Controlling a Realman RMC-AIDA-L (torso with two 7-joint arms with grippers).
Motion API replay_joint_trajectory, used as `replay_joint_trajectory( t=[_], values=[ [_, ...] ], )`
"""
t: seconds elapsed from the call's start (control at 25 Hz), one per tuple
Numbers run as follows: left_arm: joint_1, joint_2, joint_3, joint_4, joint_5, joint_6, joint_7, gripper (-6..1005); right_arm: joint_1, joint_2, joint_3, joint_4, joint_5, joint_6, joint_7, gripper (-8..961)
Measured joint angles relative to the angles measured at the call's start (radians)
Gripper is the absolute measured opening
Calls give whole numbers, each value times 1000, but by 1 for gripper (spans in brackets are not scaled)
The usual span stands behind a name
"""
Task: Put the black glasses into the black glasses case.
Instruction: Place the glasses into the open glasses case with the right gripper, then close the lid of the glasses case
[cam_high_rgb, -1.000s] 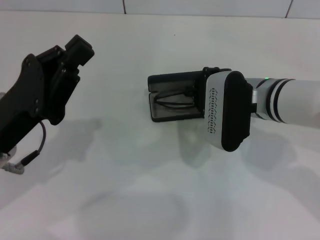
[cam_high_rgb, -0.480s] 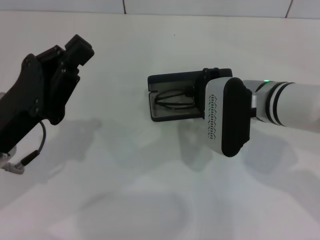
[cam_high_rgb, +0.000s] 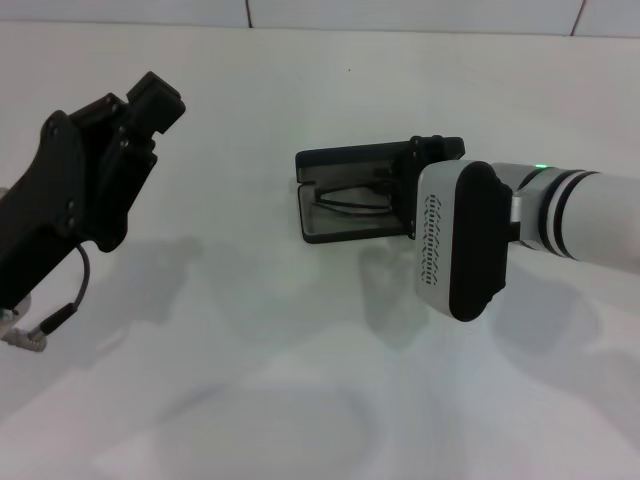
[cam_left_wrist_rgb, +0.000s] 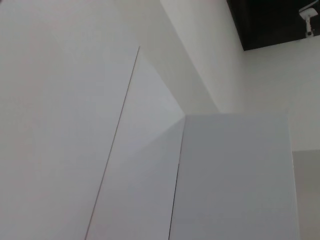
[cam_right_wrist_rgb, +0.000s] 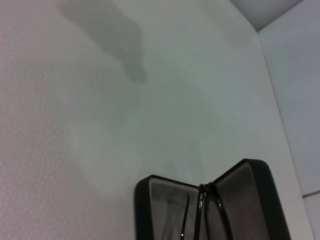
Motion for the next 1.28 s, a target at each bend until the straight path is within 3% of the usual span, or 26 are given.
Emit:
replay_joint_trajectory(
  t=[0.36,0.6,0.84,1.0,1.12,1.28],
  values=[
    [0,0,0,0,3,0,0,66,-49,0,-10,-49,-28,2,-1,115],
    [2,0,0,0,4,0,0,66,-129,0,-15,-122,-36,-8,3,116],
    [3,9,0,0,7,0,0,66,-211,-8,36,-215,135,-47,8,117],
    [-8,34,0,0,7,-6,-7,67,-267,-13,205,-278,365,-258,-4,117],
    [-45,52,1,0,8,-33,-21,67,-308,-15,431,-283,602,-544,-72,117],
    [-140,76,4,1,52,-114,-72,67,-343,-18,768,-189,844,-924,-201,117]
  ],
)
